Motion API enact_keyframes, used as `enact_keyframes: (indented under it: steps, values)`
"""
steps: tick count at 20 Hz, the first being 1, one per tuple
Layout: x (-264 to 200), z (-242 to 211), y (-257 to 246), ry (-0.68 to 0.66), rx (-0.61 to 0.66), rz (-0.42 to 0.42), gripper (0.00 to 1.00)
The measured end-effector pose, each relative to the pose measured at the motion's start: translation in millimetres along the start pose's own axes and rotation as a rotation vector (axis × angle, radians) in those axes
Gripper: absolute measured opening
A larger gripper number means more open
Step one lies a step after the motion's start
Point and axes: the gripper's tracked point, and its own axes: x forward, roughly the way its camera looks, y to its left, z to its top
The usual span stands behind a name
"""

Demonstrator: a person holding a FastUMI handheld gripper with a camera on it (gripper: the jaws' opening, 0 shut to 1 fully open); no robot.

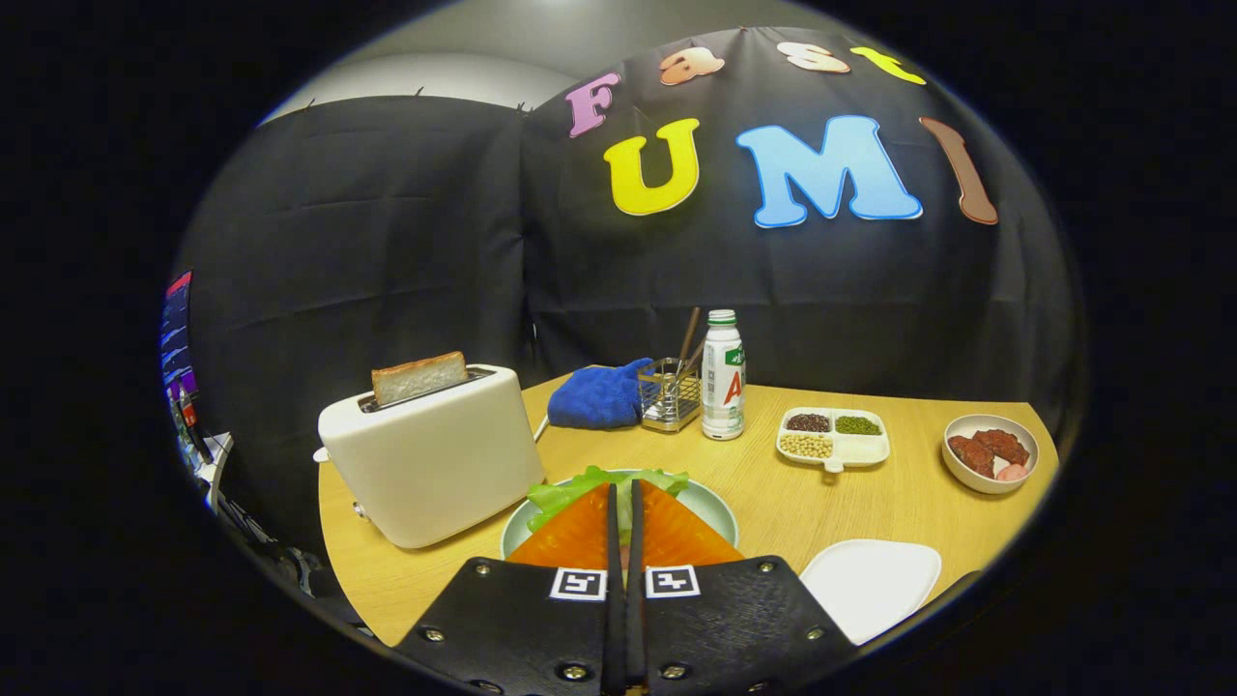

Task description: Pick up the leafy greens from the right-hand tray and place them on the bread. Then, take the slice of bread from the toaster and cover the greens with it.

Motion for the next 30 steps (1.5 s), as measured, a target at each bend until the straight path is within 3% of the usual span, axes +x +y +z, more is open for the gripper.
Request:
enact_keyframes:
  steps: [9, 10, 11, 16, 17, 19, 22, 25, 30]
  values:
    - [17.9, -38.7, -2.6, 0.089, -0.045, -0.019, 0.01]
    - [17.9, -44.5, 0.7, 0.103, -0.043, -0.002, 0.04]
    - [16.9, -47.5, 0.7, 0.114, -0.044, -0.006, 0.13]
    - [1.9, -38.2, -25.2, 0.064, -0.092, -0.134, 0.26]
    - [-1.2, -35.1, -28.7, 0.053, -0.104, -0.155, 0.38]
    - [-9.2, -25.5, -28.1, 0.017, -0.117, -0.181, 0.47]
    - [-27.0, -1.0, -17.1, -0.068, -0.093, -0.239, 0.48]
    - [-49.2, 16.9, -16.6, -0.100, -0.102, -0.416, 0.47]
    - [-63.5, 33.4, 19.5, -0.175, -0.122, -0.469, 0.47]
